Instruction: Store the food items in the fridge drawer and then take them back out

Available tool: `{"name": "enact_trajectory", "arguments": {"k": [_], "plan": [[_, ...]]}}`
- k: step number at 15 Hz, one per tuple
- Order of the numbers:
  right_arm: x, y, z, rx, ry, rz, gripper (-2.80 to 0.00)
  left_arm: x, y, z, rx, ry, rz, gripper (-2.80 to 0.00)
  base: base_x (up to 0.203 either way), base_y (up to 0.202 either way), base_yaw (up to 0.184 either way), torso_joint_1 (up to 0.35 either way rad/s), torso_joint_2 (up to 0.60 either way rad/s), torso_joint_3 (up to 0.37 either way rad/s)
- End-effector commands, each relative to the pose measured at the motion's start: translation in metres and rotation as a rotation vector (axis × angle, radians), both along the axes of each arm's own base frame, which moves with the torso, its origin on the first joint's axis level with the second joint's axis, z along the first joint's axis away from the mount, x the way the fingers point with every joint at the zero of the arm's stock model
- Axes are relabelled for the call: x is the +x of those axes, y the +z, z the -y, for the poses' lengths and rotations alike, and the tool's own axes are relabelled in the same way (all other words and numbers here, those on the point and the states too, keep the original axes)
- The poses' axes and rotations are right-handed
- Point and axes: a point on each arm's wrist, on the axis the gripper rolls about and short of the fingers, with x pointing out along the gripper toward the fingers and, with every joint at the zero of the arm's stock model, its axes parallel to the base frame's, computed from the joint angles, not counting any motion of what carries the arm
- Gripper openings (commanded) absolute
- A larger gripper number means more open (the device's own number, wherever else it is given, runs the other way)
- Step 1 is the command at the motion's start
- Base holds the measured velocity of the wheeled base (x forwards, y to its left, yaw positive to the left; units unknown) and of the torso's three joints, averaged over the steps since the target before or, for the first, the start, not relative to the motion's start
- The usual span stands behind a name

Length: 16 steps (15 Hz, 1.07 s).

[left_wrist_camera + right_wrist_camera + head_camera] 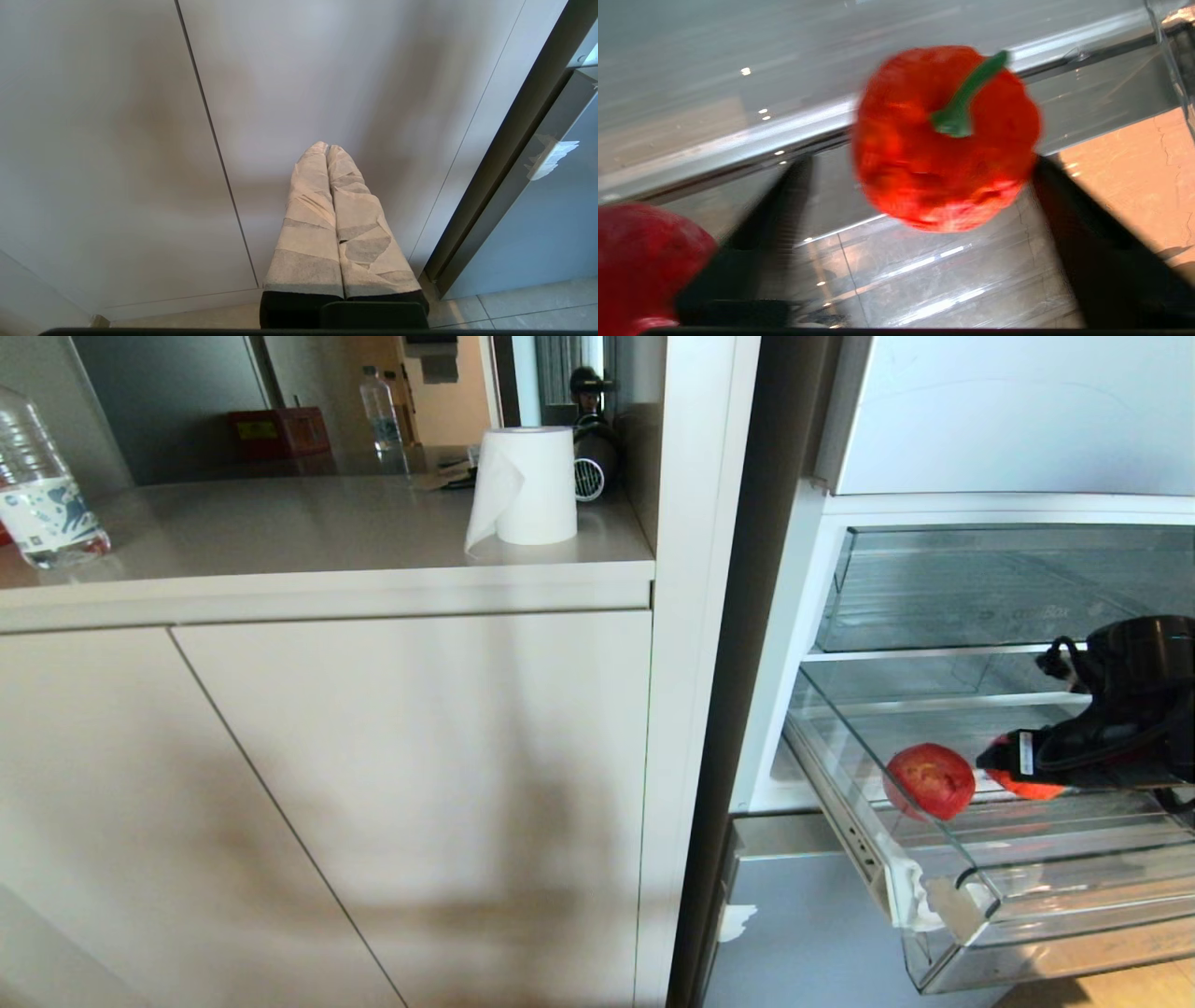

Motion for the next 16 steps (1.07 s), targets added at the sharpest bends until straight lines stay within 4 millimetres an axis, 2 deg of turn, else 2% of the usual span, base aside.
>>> {"name": "enact_trajectory", "arguments": {"k": [1,5,8,12,16], "plan": [[0.0,-0.002,0.0,0.0,0.0,-0.005,-2.8,0.0,0.0,0.0,0.0,0.0,-0.001,-2.8,0.0,0.0,0.0,0.0,0.0,0.0],[0.001,-0.001,0.0,-0.001,-0.002,0.0,-2.8,0.0,0.0,0.0,0.0,0.0,0.0,-2.8,0.0,0.0,0.0,0.0,0.0,0.0],[-0.013,0.021,-0.002,-0.014,-0.001,0.064,-2.8,0.0,0.0,0.0,0.0,0.0,-0.001,-2.8,0.0,0.0,0.0,0.0,0.0,0.0],[-0.054,0.066,-0.011,-0.044,0.007,0.206,-2.8,0.0,0.0,0.0,0.0,0.0,0.0,-2.8,0.0,0.0,0.0,0.0,0.0,0.0],[-0.119,0.1,-0.025,-0.068,0.024,0.366,-2.8,0.0,0.0,0.0,0.0,0.0,0.0,-2.8,0.0,0.0,0.0,0.0,0.0,0.0]]}}
